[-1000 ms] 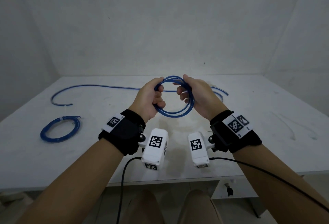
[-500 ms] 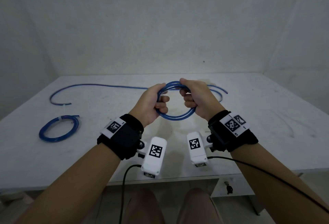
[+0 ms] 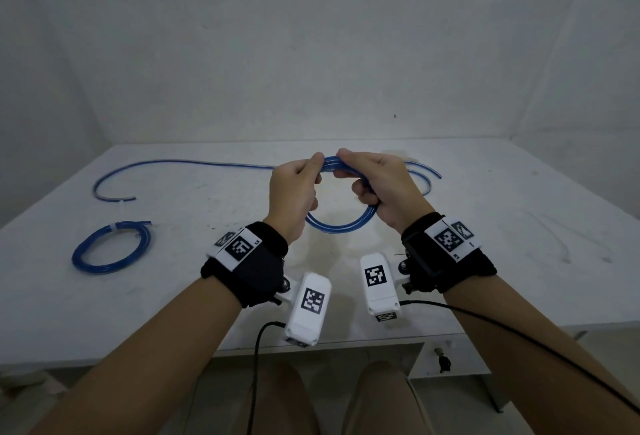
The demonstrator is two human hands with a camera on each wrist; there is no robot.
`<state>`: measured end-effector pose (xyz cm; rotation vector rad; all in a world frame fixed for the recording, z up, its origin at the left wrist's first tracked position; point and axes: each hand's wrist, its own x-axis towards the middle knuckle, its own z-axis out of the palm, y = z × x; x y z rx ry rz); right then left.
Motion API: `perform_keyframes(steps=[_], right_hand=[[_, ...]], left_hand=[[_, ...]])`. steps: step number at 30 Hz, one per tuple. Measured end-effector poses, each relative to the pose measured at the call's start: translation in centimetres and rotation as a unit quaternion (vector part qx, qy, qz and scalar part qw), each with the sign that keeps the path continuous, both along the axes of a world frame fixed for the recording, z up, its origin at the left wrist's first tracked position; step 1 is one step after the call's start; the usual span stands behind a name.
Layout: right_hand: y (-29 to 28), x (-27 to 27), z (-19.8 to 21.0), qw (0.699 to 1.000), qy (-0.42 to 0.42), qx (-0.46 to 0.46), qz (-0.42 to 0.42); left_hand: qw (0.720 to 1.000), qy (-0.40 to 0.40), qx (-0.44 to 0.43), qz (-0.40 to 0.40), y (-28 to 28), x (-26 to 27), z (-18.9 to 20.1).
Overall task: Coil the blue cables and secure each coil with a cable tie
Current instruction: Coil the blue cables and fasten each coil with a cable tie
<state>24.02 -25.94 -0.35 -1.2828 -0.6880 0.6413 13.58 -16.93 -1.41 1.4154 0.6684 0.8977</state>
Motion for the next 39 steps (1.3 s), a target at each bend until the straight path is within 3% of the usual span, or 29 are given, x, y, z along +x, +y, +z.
perform_keyframes(steps=[5,8,14,22,27,33,36,39], right_hand=[[-0.2,0.2,-0.3,0.999,-0.048,0.012,-0.023],[-0.4,0.5,-0.3,0.997,-0.06,0.016,-0.054],[-2.4,1.6,0.1,0.99,-0.059,0.019,-0.125],[-10.3,4.4,0.1,0.986,-0.051,0.0,-0.156],[-18.0,8.1,-0.5,0.976,-0.043,-0.094,-0.191],[-26.0,13.5,-2.8,0.939,-0.067,-0.233,-0.245],[-26.9,16.1,-3.5,0.906,-0.11,-0.325,-0.247],[-26.9,18.0,-3.4,0.858,-0.174,-0.448,-0.183]], left_hand=[[0.999,-0.025,-0.027,-0.008,0.0,0.3,0.6],[0.999,0.001,-0.014,-0.042,0.0,0.4,1.0],[0.975,0.133,0.136,-0.117,-2.5,1.8,1.2],[0.969,0.094,0.167,-0.157,-8.2,6.8,1.3],[0.967,0.098,0.095,-0.216,-12.4,11.0,0.4],[0.96,0.111,0.06,-0.248,-16.7,15.0,-1.1],[0.957,0.129,0.047,-0.255,-18.0,16.5,-1.5],[0.957,0.132,0.031,-0.258,-18.8,17.8,-1.7]])
